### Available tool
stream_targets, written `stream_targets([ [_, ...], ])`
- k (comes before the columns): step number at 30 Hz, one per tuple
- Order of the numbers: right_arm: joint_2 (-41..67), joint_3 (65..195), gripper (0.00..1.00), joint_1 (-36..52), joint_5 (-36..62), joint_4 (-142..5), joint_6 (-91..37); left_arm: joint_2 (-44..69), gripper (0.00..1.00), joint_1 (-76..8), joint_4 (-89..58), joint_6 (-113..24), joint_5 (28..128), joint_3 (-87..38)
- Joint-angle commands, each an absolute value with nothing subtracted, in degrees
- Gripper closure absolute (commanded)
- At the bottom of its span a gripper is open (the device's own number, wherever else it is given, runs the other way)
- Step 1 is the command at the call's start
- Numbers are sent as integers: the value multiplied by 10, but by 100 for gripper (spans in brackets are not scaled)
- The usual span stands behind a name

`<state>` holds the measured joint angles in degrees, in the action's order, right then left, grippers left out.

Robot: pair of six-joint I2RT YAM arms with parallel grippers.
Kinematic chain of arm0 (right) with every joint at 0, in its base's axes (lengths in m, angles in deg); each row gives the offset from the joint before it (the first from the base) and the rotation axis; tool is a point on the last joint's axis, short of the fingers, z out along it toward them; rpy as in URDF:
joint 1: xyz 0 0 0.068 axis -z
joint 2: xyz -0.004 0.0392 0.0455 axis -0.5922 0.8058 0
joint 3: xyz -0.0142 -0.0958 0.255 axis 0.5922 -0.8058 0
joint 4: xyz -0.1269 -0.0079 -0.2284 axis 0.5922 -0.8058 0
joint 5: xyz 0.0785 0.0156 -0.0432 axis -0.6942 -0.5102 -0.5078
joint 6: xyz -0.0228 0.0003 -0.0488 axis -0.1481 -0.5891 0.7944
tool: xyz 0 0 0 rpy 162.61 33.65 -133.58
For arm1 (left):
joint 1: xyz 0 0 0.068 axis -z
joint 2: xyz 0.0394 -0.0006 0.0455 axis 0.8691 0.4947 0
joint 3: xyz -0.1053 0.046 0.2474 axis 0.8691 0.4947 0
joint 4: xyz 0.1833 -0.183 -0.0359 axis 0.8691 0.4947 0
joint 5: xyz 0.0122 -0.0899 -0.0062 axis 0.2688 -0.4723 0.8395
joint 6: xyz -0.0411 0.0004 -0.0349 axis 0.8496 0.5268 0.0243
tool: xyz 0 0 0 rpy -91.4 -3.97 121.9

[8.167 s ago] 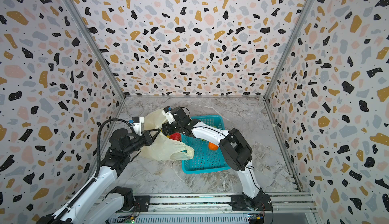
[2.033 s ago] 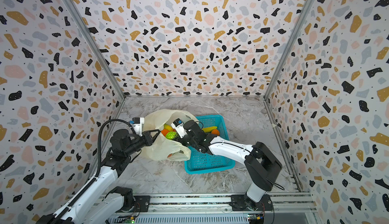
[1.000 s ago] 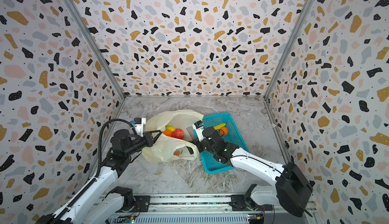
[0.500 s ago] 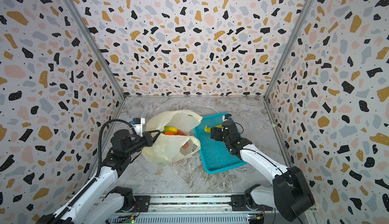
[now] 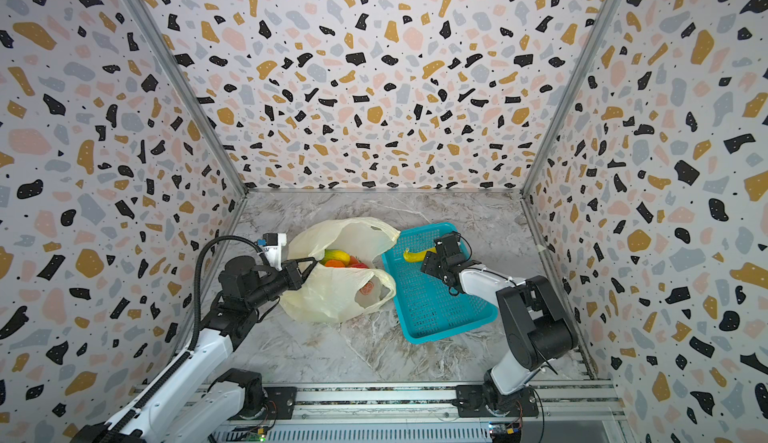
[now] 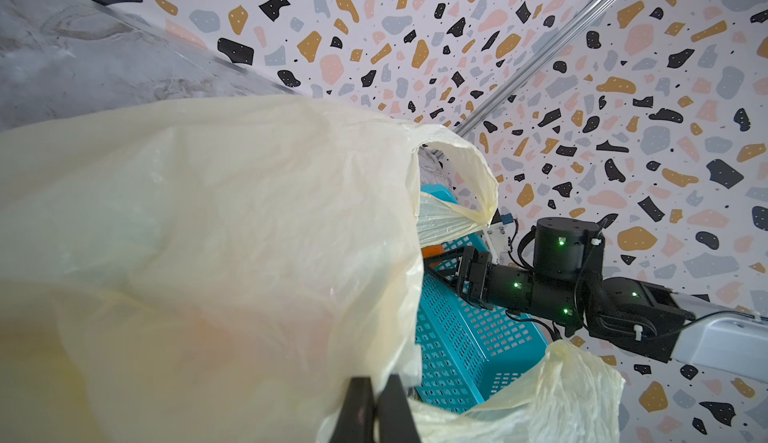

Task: Place the fruits into the plastic bag
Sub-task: 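Move the right gripper back into the basket above the yellow banana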

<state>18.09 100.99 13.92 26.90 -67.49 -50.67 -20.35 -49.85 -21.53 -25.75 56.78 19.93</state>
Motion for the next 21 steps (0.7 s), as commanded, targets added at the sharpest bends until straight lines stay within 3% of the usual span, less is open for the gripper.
stream_targets([
  [1, 199, 1037, 26, 142, 290, -661, -534, -207, 100, -502, -228, -267, 572, 201],
  [15, 231, 1033, 41, 142, 353, -608, -593, -206, 100, -502, -230, -271, 572, 204],
  [21, 235, 1029, 74, 142, 352, -591, -598, -203, 100, -502, -230, -271, 571, 202],
])
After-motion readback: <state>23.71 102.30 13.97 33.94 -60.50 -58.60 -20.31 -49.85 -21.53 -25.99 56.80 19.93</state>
